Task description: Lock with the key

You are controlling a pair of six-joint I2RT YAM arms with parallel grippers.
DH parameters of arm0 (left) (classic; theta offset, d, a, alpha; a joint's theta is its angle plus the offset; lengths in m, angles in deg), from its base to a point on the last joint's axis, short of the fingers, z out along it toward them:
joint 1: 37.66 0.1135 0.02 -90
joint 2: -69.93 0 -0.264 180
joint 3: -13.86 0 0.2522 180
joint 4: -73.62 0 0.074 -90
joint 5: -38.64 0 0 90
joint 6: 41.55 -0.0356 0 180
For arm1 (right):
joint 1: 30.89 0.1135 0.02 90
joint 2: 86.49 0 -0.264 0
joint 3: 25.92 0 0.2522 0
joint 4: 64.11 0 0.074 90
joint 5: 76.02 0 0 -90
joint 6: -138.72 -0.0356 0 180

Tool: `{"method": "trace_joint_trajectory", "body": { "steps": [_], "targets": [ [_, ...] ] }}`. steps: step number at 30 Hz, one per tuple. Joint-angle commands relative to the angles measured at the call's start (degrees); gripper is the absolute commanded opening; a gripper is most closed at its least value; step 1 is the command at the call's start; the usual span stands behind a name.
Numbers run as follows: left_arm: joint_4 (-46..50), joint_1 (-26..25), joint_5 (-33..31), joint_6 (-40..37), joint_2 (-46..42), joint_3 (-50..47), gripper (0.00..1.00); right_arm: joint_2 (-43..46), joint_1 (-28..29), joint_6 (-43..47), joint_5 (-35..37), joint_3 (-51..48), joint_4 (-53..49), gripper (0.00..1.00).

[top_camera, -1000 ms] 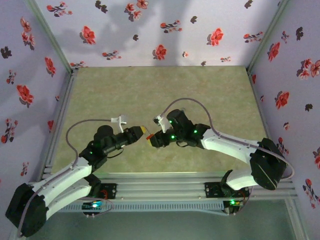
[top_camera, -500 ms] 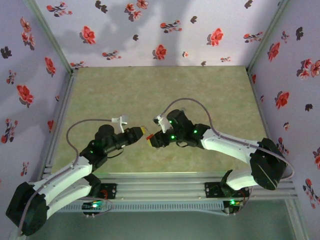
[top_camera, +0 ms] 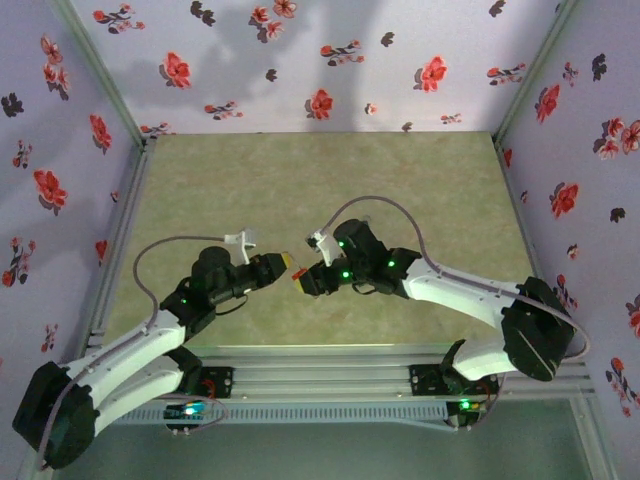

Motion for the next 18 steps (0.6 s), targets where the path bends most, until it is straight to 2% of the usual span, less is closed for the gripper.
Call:
{"method": "trace_joint_trajectory", "body": {
  "steps": [1, 8, 12, 18],
  "targets": [
    [0.8, 0.4, 0.7, -2.0, 0.2, 1.8, 0.20, 2.0, 0.5, 1.2, 0.3, -0.6, 1.1, 0.00],
    [1.5, 0.4, 0.7, -2.2, 0.3, 2.4, 0.10, 2.1, 0.7, 1.4, 0.5, -0.7, 1.1, 0.00],
    [1.7, 0.4, 0.7, -2.0, 0.4, 2.7, 0.00, 2.5, 0.7, 1.5, 1.3, -0.9, 1.1, 0.00],
    [3.1, 0.4, 0.7, -1.2, 0.3, 3.1, 0.00, 3.0, 0.9, 1.7, 3.3, -1.3, 1.2, 0.00]
  ]
}}
